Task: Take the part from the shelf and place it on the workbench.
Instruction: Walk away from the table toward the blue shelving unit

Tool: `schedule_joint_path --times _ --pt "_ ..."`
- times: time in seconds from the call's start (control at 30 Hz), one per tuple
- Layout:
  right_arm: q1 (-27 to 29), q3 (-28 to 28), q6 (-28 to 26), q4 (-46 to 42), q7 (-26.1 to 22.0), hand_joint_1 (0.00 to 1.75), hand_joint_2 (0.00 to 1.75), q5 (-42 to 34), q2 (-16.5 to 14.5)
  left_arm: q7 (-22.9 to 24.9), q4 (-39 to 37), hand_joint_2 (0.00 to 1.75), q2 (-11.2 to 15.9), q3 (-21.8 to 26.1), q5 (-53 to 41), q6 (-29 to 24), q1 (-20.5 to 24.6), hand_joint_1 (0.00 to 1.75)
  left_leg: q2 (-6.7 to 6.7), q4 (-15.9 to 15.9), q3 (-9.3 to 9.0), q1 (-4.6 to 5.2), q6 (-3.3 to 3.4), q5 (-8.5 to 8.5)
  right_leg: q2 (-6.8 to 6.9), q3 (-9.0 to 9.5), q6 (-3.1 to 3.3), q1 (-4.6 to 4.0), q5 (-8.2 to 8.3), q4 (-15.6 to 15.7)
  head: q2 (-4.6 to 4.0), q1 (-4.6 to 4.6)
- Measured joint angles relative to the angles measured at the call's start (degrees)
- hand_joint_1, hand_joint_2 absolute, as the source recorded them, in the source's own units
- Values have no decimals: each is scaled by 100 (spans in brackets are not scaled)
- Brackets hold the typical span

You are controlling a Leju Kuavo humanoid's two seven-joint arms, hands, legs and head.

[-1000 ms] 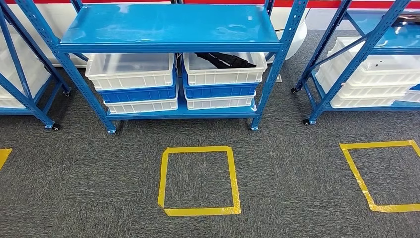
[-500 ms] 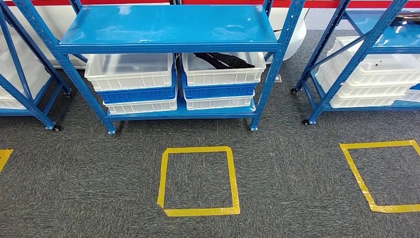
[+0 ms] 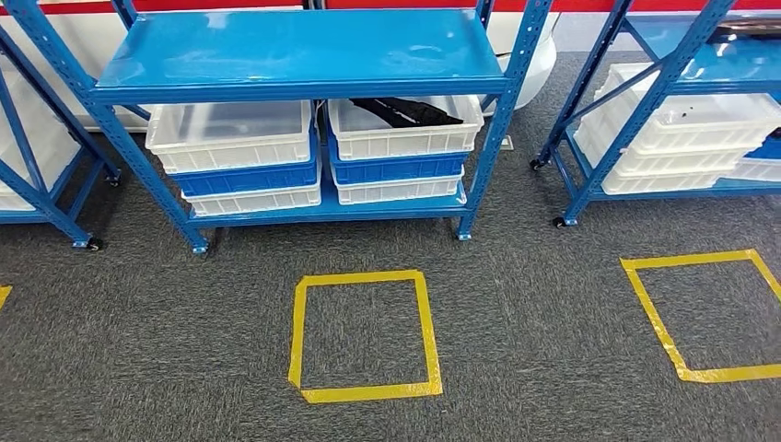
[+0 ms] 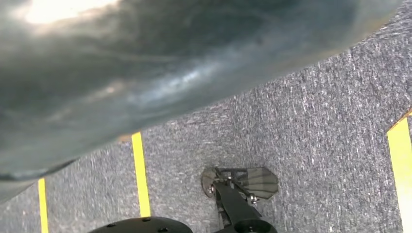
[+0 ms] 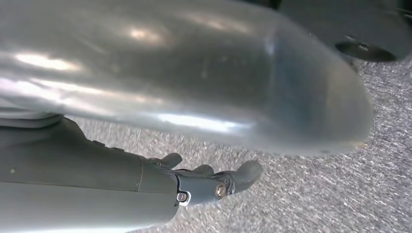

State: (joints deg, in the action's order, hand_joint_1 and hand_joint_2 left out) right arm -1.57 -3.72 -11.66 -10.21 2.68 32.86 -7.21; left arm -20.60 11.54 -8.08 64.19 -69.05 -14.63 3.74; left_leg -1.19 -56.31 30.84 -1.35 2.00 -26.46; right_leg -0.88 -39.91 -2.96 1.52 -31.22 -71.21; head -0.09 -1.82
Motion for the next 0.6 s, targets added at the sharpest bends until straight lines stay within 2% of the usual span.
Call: schedule_joint_path --times 0.03,0.07,0.13,0.17,0.2,0.23,0.3,0.37,0.4,0.43,0.5,0.53,0.57,0.6 --pt "6 0 0 0 -4 0 0 1 3 1 0 0 -2 0 0 -5 -1 0 33 -1 -2 -5 -14 -9 18 -93 -34 16 -23 -164 0 -2" --pt "14 0 0 1 -10 0 0 1 9 2 0 0 -6 0 0 -10 -1 0 51 -2 -8 -16 -35 -20 30 -64 -91 36 45 -94 0 -1" --pt "22 0 -1 -1 -28 0 0 1 24 3 1 0 -12 0 0 -15 0 0 67 -13 -38 -43 -111 -53 67 326 -233 92 345 659 1 3" --pt "17 0 -1 -1 -37 0 0 1 20 4 4 0 -7 0 0 -20 1 0 69 -27 -49 -37 -168 -82 86 540 -265 105 469 1040 1 21" --pt "11 0 -1 -2 -43 0 0 1 17 5 8 0 -3 0 1 -24 1 0 72 -38 -59 -25 -224 -107 95 692 -246 111 546 1304 1 28" --pt "6 0 -1 -2 -48 0 0 1 13 7 12 0 2 0 1 -27 3 0 74 -43 -68 -9 -271 -126 97 756 -190 105 566 1407 0 22" --pt "11 0 -3 -1 -51 0 0 3 15 8 16 0 1 0 1 -31 3 0 76 -23 -96 -22 -333 -140 81 761 -38 75 559 1389 0 -6" --pt "23 0 -7 -1 -52 0 0 13 14 8 17 0 -1 0 2 -30 4 0 89 -152 -69 -62 -366 -231 79 788 60 74 548 1388 0 -22" --pt "25 0 -9 -1 -52 0 0 17 13 8 17 0 -1 0 2 -30 4 0 94 -393 38 -70 -374 -365 80 808 101 75 541 1392 0 -29" --pt "26 0 -10 -1 -52 0 0 20 13 7 17 0 -2 0 2 -29 4 0 100 -762 215 -69 -371 -543 81 824 132 63 526 1393 0 -32" --pt "28 -1 -13 1 -52 0 0 22 13 6 17 0 -7 0 2 -28 -2 0 99 -1596 664 -59 -359 -856 84 857 181 18 494 1391 0 -36" --pt "32 -1 -14 0 -52 0 0 22 14 6 17 0 -10 0 2 -27 -9 0 99 -1826 813 -56 -346 -872 81 881 204 -3 476 1390 0 -35" --pt "38 -1 -14 0 -52 0 0 24 14 6 17 0 -11 0 2 -27 -16 0 99 -1843 862 -53 -325 -773 72 913 223 -20 459 1389 0 -34" --pt "42 -1 -14 0 -52 0 0 25 14 6 17 0 -12 0 2 -27 -21 0 99 -1617 796 -48 -295 -564 59 953 236 -32 437 1389 0 -34"
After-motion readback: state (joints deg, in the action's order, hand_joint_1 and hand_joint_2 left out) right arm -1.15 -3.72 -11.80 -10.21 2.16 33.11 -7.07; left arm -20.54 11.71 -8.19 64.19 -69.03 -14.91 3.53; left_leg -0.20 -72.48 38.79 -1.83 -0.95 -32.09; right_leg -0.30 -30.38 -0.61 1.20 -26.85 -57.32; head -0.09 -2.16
